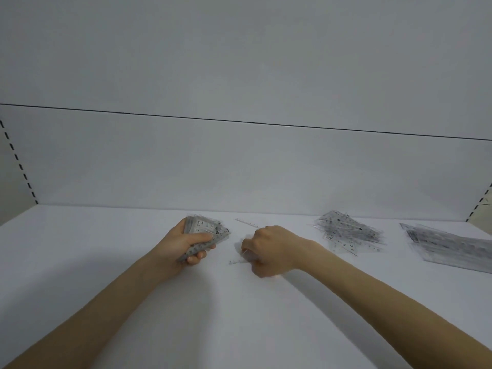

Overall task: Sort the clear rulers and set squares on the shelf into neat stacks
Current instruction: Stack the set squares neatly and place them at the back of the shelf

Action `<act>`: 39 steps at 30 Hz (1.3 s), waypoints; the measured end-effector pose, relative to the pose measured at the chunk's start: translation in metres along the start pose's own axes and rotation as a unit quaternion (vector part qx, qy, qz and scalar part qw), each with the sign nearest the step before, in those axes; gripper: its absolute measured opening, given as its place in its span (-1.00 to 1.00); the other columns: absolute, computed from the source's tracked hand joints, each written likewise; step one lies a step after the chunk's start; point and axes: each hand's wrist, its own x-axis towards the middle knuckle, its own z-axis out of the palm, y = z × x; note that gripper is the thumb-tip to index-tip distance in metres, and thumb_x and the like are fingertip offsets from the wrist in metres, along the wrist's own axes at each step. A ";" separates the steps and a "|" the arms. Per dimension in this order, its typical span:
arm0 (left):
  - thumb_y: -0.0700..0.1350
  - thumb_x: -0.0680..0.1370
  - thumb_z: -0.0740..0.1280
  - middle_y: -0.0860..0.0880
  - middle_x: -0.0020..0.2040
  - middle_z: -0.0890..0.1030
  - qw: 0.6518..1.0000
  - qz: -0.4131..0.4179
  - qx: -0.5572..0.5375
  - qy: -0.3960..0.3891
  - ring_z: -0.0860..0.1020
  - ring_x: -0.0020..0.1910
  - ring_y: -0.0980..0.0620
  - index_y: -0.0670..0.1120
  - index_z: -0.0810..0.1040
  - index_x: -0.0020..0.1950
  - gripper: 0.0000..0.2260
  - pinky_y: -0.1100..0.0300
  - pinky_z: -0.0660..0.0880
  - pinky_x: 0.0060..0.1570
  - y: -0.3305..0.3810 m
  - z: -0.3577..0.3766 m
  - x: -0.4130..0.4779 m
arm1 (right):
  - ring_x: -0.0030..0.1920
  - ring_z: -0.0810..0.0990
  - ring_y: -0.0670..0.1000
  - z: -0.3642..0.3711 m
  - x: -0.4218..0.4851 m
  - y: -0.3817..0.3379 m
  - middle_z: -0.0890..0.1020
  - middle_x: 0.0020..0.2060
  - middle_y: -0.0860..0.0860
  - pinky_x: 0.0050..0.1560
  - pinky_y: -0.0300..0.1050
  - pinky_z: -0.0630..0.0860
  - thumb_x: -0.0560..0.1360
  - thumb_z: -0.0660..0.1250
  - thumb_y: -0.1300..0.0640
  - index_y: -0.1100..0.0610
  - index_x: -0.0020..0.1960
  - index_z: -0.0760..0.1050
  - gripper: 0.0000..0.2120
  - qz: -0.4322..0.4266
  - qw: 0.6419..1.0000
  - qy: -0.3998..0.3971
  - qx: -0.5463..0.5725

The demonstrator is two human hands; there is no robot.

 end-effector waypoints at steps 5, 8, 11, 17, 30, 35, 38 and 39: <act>-0.33 0.53 0.31 -0.26 -0.24 0.56 1.000 -0.007 0.001 -0.013 0.39 -0.56 0.06 -0.20 0.42 0.13 -0.79 0.33 0.24 -0.67 0.002 0.012 -0.004 | -0.18 0.52 0.15 0.020 -0.050 -0.016 0.53 -0.27 0.05 -0.23 -0.05 0.46 0.47 0.23 0.00 0.15 -0.15 0.41 -0.80 -0.086 0.990 0.100 0.052; -0.32 0.53 0.32 -0.26 -0.24 0.55 1.000 -0.011 -0.004 -0.020 0.39 -0.55 0.06 -0.17 0.43 0.08 -0.82 0.33 0.25 -0.66 0.002 0.027 -0.010 | -0.13 0.53 0.15 0.028 -0.060 -0.022 0.53 -0.24 0.05 -0.14 0.02 0.51 0.54 0.18 0.00 0.17 -0.15 0.41 -0.76 -0.103 0.984 0.133 0.061; -0.31 0.53 0.33 -0.25 -0.24 0.56 1.000 -0.013 -0.007 -0.026 0.40 -0.54 0.06 -0.15 0.44 0.07 -0.84 0.33 0.26 -0.66 0.001 0.040 -0.019 | 0.01 0.56 0.15 0.032 -0.067 -0.030 0.59 -0.09 0.08 -0.08 0.07 0.55 0.57 0.06 -0.02 0.19 -0.04 0.44 -0.69 -0.093 0.984 0.140 0.063; -0.30 0.52 0.34 -0.24 -0.24 0.57 0.999 -0.012 -0.010 -0.036 0.39 -0.54 0.07 -0.12 0.46 0.06 -0.84 0.35 0.26 -0.65 0.000 0.057 -0.039 | 0.13 0.53 0.11 0.028 -0.101 -0.056 0.58 0.04 0.07 0.04 0.06 0.52 0.44 -0.03 -0.45 0.18 0.23 0.44 -0.22 -0.103 0.989 0.107 0.027; -0.23 0.51 0.36 -0.23 -0.21 0.58 0.998 -0.025 -0.016 -0.046 0.39 -0.52 0.07 -0.12 0.47 0.08 -0.83 0.34 0.27 -0.66 -0.011 0.075 -0.075 | 0.06 0.61 0.02 0.030 -0.147 -0.085 0.66 -0.01 0.00 -0.35 -0.07 0.56 0.63 0.12 0.05 0.13 0.23 0.52 -0.70 -0.189 0.959 0.211 -0.022; -0.14 0.53 0.35 -0.16 -0.24 0.59 0.999 -0.025 -0.024 -0.036 0.39 -0.52 0.07 -0.09 0.48 0.08 -0.85 0.35 0.25 -0.66 -0.008 0.083 -0.082 | -0.08 0.69 -0.01 0.009 -0.137 -0.064 0.71 -0.06 0.01 -0.40 -0.13 0.59 0.52 0.30 0.18 0.16 0.11 0.63 -0.79 -0.147 0.908 0.389 -0.047; -0.03 0.54 0.33 -0.11 -0.23 0.58 0.998 -0.034 -0.025 -0.049 0.39 -0.50 0.07 -0.04 0.48 0.06 -0.85 0.34 0.24 -0.64 -0.007 0.087 -0.082 | 0.01 0.67 -0.02 0.000 -0.120 -0.050 0.69 0.00 -0.02 -0.20 -0.11 0.61 0.50 0.31 0.24 0.15 0.09 0.64 -0.79 -0.090 0.878 0.462 -0.085; 0.03 0.54 0.32 -0.11 -0.22 0.59 0.997 -0.044 -0.026 -0.059 0.39 -0.50 0.07 -0.03 0.50 0.07 -0.82 0.34 0.24 -0.64 -0.007 0.088 -0.081 | 0.03 0.66 -0.01 0.001 -0.113 -0.048 0.69 0.01 -0.03 -0.16 -0.12 0.60 0.50 0.31 0.25 0.17 0.10 0.64 -0.78 -0.079 0.874 0.469 -0.101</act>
